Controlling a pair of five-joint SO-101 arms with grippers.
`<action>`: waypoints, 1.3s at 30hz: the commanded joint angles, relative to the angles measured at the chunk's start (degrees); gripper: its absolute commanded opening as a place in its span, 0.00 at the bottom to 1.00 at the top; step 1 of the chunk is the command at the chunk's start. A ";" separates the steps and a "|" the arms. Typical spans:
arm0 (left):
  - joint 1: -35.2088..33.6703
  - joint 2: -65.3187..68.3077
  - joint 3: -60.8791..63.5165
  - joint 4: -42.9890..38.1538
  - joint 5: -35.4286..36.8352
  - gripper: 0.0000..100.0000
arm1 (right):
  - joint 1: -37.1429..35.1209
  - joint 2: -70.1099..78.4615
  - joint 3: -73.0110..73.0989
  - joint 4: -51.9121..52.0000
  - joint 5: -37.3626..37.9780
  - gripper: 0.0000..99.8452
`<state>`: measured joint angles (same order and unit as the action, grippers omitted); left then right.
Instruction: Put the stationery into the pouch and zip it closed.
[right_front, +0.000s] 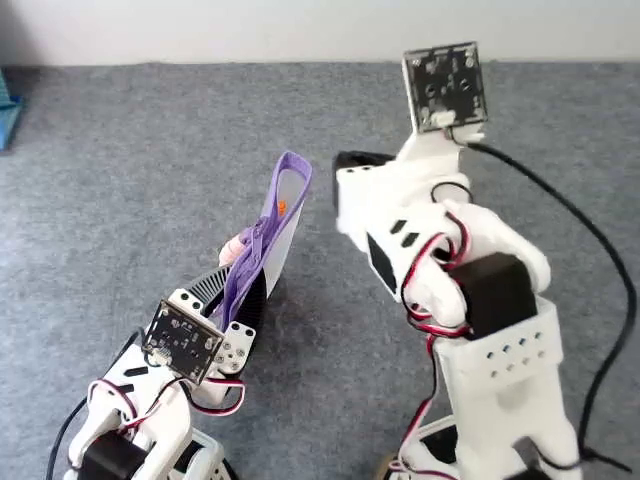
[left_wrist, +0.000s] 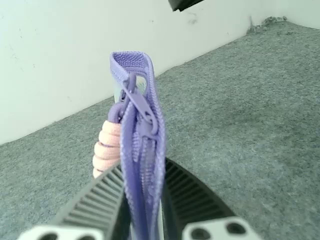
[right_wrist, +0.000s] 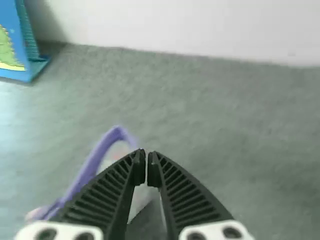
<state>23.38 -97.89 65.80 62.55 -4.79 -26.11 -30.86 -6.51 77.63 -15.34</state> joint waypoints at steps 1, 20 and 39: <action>0.18 -0.26 -0.40 -0.18 -0.53 0.01 | -6.90 3.74 -12.31 8.48 -9.76 0.08; -0.18 -0.26 -0.40 -0.18 -0.62 0.01 | -24.22 13.85 -19.16 16.66 -12.84 0.18; -0.26 -0.26 -0.75 -0.26 -0.62 0.01 | -10.68 12.53 -19.60 13.23 -3.78 0.01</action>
<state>23.56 -97.80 65.71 62.46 -4.79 -40.26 -16.26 -25.05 93.45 -21.14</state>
